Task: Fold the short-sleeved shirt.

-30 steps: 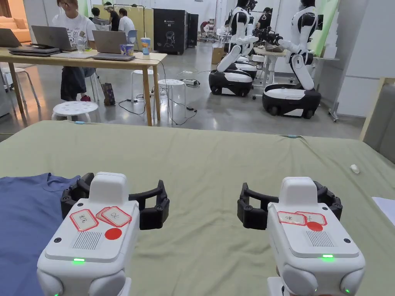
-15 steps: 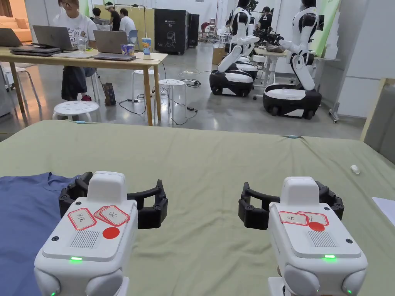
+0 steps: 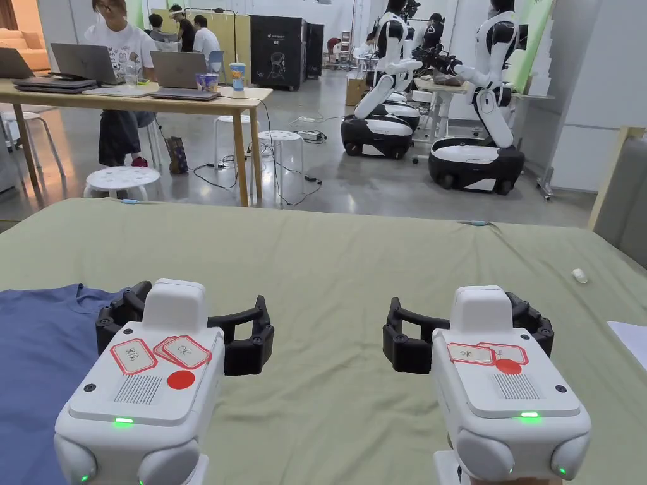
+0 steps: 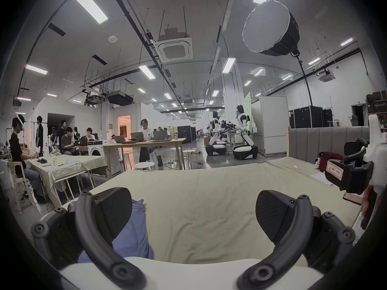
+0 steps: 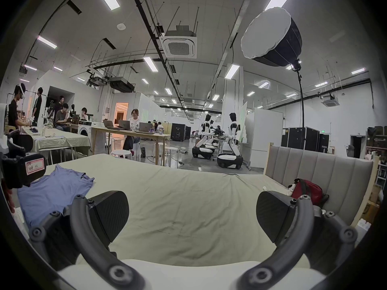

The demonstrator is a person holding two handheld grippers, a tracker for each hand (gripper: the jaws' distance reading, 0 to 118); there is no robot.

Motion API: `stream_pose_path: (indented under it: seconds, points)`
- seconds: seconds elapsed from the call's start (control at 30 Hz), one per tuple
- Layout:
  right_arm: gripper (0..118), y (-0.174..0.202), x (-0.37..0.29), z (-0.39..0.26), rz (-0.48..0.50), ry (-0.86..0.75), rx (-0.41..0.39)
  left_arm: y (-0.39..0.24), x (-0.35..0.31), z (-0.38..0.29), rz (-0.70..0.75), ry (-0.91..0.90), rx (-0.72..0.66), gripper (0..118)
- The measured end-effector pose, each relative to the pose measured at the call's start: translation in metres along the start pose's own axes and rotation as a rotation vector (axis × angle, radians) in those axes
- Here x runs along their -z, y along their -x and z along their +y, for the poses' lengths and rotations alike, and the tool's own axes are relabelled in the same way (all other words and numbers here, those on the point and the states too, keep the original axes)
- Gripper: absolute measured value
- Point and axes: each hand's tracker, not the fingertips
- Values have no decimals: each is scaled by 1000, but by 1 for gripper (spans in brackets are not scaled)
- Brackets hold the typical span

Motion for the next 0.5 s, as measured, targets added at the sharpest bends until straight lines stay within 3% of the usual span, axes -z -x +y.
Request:
stream_pose_path:
  seconds: [0.5]
  points:
    - [118, 1, -5, -6, -1, 5, 0, 0, -4, -2, -1, -7, -13, 118]
